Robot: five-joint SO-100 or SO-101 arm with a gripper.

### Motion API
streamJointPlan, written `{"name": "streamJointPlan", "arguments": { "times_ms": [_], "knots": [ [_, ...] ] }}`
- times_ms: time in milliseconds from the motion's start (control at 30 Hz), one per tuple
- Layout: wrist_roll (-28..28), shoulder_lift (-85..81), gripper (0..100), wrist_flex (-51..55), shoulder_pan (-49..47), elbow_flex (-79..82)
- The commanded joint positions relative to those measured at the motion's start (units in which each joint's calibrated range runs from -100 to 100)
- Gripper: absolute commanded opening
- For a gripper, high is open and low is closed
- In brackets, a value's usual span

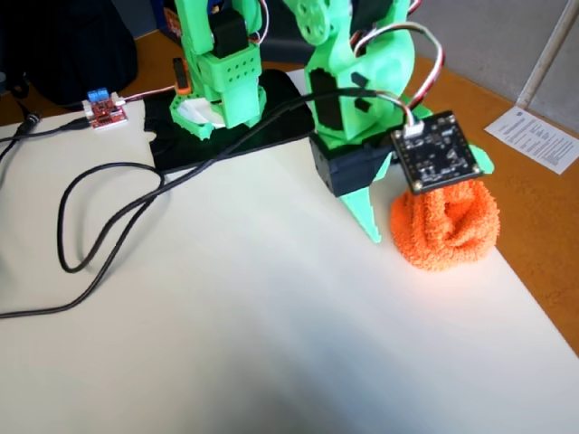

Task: Remove orange objects from table

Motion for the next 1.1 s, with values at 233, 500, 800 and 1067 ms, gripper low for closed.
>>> {"name": "streamJointPlan", "arguments": {
  "times_ms": [233, 500, 800, 1067],
  "knots": [
    [0.7, 0.4, 56, -0.1, 0.5, -1.6],
    [0.2, 2.1, 56, -4.8, 0.3, 1.1],
    [0.6, 5.0, 56, -7.3, -0.6, 2.3],
    [1.8, 7.2, 50, -8.1, -2.3, 2.6]
  ]
}}
